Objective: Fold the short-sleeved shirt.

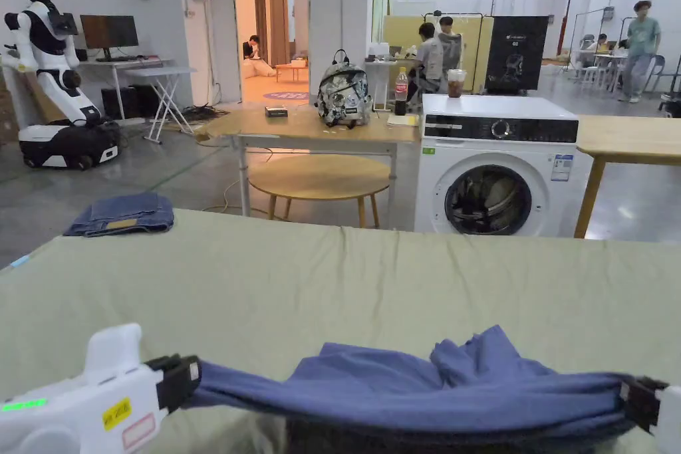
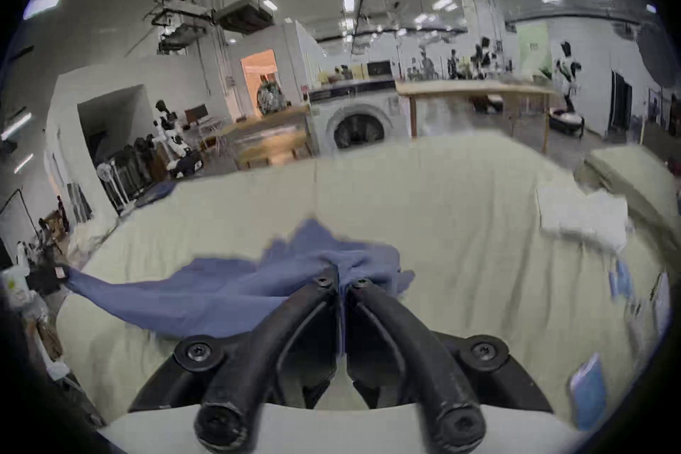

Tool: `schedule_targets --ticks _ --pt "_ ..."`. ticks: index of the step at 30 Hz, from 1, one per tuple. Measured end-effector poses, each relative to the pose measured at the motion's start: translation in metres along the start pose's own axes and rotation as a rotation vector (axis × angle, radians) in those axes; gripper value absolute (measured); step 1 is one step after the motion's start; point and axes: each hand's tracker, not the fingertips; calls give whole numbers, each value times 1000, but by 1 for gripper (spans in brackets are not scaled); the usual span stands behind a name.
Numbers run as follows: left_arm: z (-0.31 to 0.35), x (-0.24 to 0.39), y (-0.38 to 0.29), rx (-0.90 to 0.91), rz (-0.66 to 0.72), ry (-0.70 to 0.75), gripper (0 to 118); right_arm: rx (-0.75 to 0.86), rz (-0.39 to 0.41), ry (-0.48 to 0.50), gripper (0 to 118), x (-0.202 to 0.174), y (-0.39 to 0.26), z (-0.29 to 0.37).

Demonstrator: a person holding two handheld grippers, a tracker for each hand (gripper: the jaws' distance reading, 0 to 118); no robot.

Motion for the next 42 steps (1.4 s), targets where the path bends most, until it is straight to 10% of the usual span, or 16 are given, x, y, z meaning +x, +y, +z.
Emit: schedule_targets --ticks 7,12,15,20,22,32,34,37,38,42 --pt "85 -27 -114 -96 87 81 0 -113 -196 -72 1 42 -140 92" --pt "125 -19 -148 -150 38 145 0 -175 -187 -85 1 39 -185 144" --pt "137 -17 -154 -162 13 139 0 -170 -157 -119 3 35 -194 162" --pt "143 -24 -149 -153 -55 155 21 -151 -69 -205 55 39 -194 174" --pt "152 -5 -133 -109 -149 235 46 -122 -80 -189 58 47 -189 187" --pt "211 72 -68 286 -349 182 45 260 203 -146 58 -29 -106 245" --pt "215 84 -61 295 -359 144 45 297 260 -102 51 -49 -95 245" --pt "219 96 -56 320 -372 91 15 311 295 -7 6 -68 -87 241" --pt "219 99 -55 318 -370 94 0 321 292 -9 0 -73 -87 239" --pt "221 104 -55 313 -364 62 0 284 310 44 0 -84 -85 230"
